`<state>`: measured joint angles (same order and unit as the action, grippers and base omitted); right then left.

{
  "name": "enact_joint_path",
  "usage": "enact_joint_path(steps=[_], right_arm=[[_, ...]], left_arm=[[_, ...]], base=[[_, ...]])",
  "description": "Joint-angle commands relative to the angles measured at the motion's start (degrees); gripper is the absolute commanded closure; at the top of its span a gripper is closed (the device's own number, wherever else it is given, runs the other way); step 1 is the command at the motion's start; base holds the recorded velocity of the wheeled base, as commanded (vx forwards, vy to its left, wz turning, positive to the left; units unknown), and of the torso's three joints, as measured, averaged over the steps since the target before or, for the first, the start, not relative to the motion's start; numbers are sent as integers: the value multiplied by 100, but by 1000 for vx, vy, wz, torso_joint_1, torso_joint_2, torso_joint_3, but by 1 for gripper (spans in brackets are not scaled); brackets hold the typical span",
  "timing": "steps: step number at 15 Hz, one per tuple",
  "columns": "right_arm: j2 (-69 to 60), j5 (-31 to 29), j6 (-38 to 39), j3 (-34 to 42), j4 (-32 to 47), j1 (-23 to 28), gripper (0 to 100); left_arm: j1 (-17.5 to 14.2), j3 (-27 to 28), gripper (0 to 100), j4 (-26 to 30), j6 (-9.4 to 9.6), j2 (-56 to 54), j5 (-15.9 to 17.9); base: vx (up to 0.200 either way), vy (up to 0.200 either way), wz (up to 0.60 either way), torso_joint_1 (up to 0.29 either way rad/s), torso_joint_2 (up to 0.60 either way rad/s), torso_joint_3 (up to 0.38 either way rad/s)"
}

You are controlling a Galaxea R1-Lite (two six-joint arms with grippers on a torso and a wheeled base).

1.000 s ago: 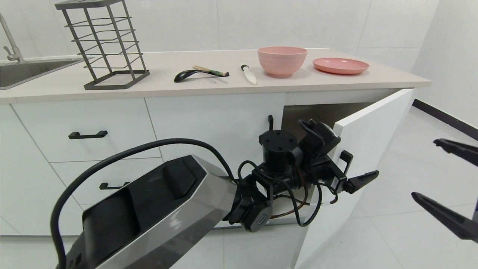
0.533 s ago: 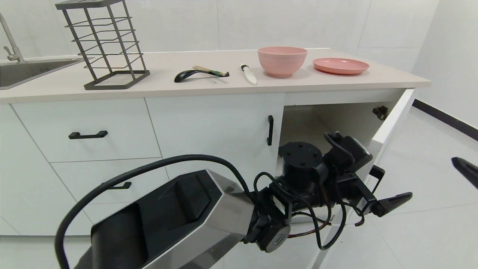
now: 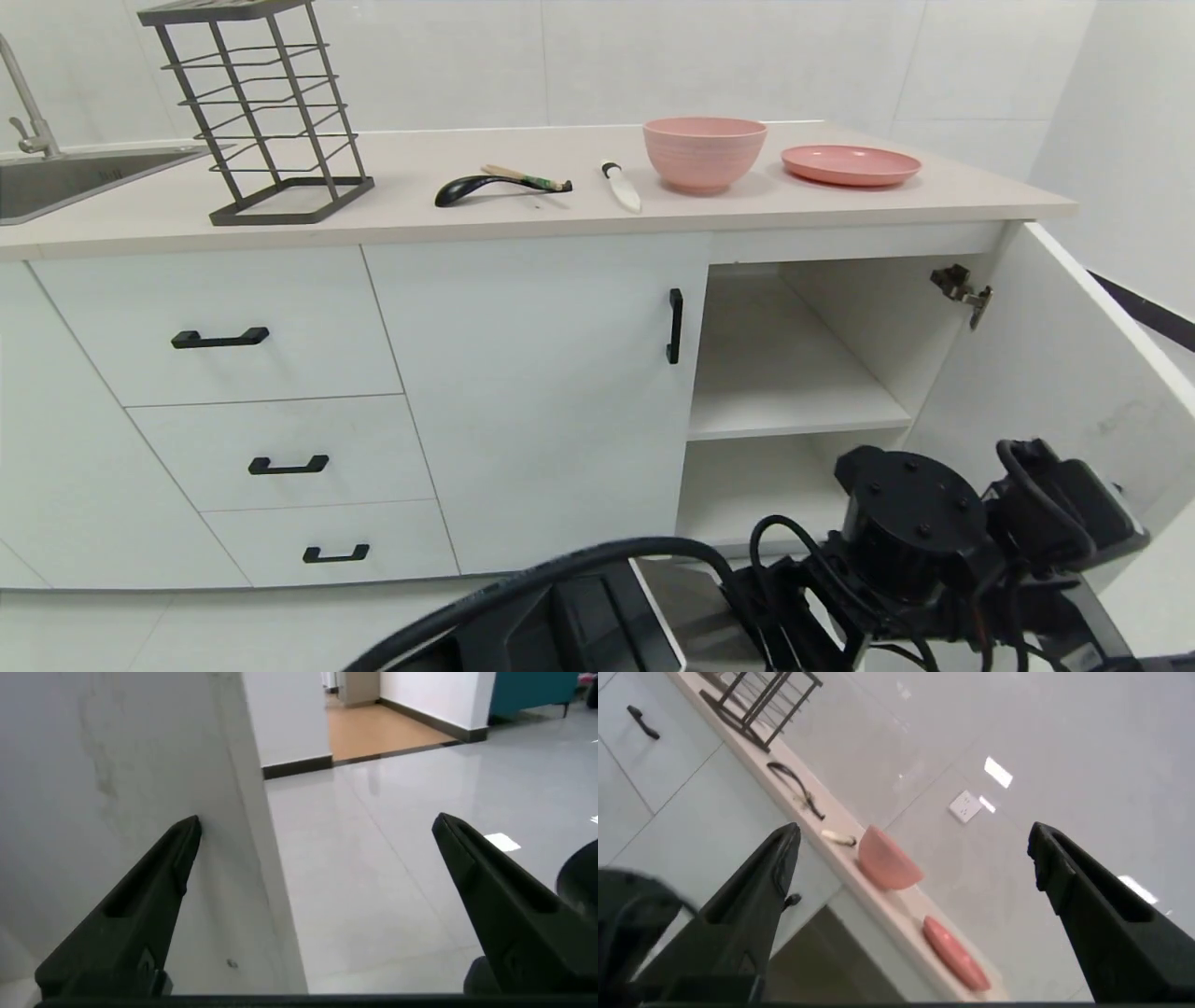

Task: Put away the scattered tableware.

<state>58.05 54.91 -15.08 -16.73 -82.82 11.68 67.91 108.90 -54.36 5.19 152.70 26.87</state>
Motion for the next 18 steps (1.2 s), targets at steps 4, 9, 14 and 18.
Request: enact_joint_path(steps=[4,9,14,18], right_arm=[[-505,3,-13,-50,29,-34,0],[-716,3,-13,258,38,-60,0],[-822,20,-13,275,38,-52,0],[-1208,20,-21,811,196,-104,0]], left_arm=[[-692,26,0,-110,-308,-188,-50],[-1659,-3797,0,-1525,-396,-2789,-24],[-2520,-6645,0,-2738,-379,-4881,-41],[-3460,-8728,0,-3160,-387,-6736,-24]], base=[[0,0,0,0,0,0],[0,0,0,0,0,0],[0,0,0,0,0,0],[0,0,0,0,0,0]])
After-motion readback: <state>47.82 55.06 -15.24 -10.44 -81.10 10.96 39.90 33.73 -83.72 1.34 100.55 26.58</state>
